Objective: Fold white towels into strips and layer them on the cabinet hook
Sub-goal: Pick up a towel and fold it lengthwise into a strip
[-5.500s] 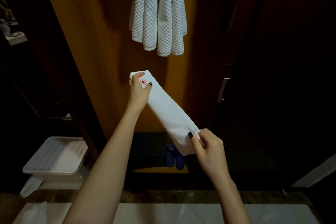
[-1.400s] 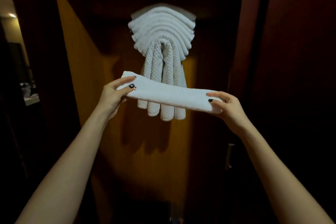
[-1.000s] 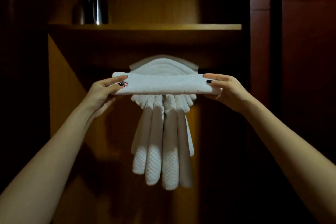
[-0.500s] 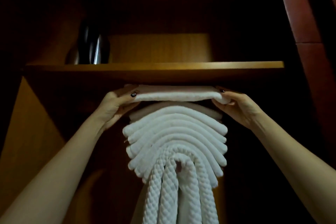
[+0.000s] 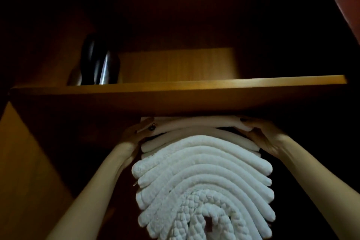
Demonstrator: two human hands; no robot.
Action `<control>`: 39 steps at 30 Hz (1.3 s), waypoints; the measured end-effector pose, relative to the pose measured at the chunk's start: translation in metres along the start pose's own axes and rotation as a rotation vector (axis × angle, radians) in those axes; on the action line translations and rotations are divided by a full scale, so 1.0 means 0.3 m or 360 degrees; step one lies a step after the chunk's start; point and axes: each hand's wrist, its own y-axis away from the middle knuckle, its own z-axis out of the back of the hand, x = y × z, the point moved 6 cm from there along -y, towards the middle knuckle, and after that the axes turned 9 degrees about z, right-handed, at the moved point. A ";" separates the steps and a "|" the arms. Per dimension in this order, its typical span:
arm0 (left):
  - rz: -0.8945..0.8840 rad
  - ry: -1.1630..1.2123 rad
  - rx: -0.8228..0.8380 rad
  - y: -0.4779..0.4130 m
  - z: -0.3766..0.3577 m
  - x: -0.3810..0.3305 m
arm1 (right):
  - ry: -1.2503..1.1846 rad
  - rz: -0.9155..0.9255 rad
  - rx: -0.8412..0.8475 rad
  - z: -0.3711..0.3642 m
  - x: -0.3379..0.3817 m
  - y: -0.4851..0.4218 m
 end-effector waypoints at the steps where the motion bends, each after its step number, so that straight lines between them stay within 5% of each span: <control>1: 0.0029 -0.0013 -0.0022 -0.007 -0.006 0.005 | 0.0093 -0.0011 0.0011 0.007 -0.001 -0.007; 6: 0.0123 -0.0242 0.0060 0.034 -0.003 0.011 | 0.0542 -0.0006 0.0063 0.043 -0.021 0.035; 9: 0.0046 -0.0502 0.0015 0.066 0.012 -0.007 | 0.1176 0.0077 0.0105 0.046 -0.016 0.074; 14: -0.0146 -0.1563 -0.0213 0.080 -0.054 -0.117 | 0.2077 0.0461 0.0161 -0.038 0.076 0.069; 16: -0.0196 -0.1662 -0.0188 0.077 -0.075 -0.130 | 0.2095 0.0460 0.0322 -0.068 0.069 0.075; 19: 0.0109 -0.1461 -0.0117 0.066 -0.060 -0.075 | 0.2148 0.0169 0.0500 -0.062 0.024 0.082; 29: 0.0268 -0.1495 -0.0069 0.126 -0.093 -0.024 | 0.2139 -0.0140 0.0289 -0.010 0.009 0.147; 34: -0.0152 -0.1375 -0.0051 0.225 -0.161 -0.181 | 0.2144 0.0145 0.0250 -0.016 0.090 0.203; 39: -0.0525 -0.1680 -0.0017 0.408 -0.197 -0.234 | 0.2335 0.0469 0.0377 -0.103 0.155 0.373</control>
